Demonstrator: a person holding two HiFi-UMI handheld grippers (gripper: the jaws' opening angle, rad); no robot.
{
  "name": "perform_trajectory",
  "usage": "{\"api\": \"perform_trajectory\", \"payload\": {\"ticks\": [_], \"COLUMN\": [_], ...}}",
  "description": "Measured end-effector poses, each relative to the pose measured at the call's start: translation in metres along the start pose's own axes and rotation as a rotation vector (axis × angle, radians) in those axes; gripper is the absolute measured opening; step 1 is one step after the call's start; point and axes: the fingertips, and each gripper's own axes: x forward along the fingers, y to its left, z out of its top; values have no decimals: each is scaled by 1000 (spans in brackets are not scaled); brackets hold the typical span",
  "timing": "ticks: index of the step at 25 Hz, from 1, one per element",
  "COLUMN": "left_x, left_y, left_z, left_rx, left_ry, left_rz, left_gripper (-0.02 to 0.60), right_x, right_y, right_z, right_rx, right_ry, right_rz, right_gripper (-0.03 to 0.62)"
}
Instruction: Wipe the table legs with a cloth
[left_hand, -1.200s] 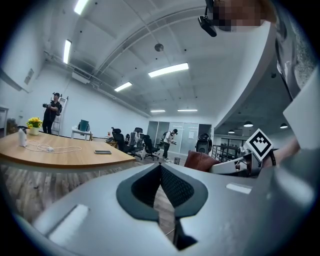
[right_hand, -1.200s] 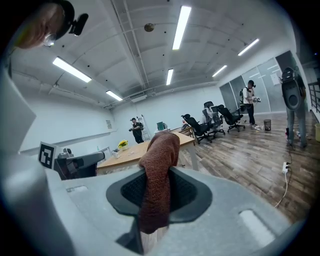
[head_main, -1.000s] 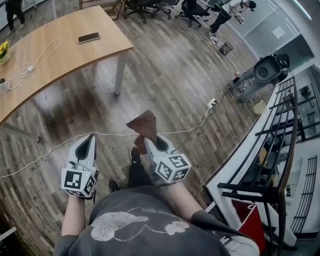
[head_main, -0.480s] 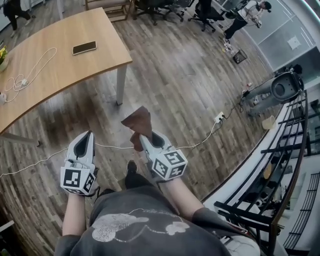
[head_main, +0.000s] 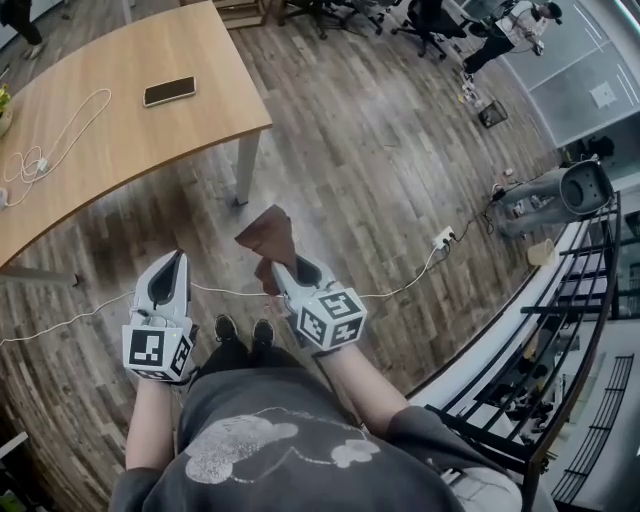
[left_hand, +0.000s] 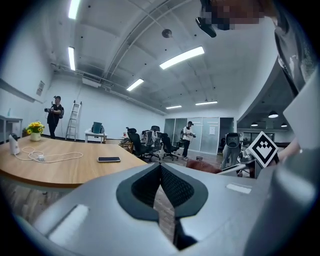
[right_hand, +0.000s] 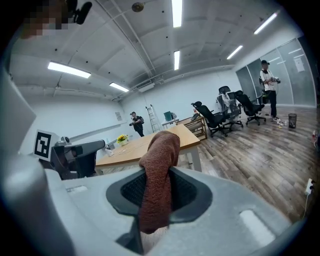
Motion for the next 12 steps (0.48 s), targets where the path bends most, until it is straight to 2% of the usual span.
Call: {"api": "perform_trajectory", "payload": {"ticks": [6,12], "left_x": [13,29], "left_y": [24,44], "left_z": [-1,-13], "left_rx": [6,-6], "left_ry": [23,35], "left_rz": [-54,-89], "left_gripper": [20,20], "right_x": [27,53], "right_y": [14,21], "right_z": [5,7], "right_rx": [21,-35], "right_ry": [15,32], "right_rz": [-28,-48], "right_gripper": [87,87]}}
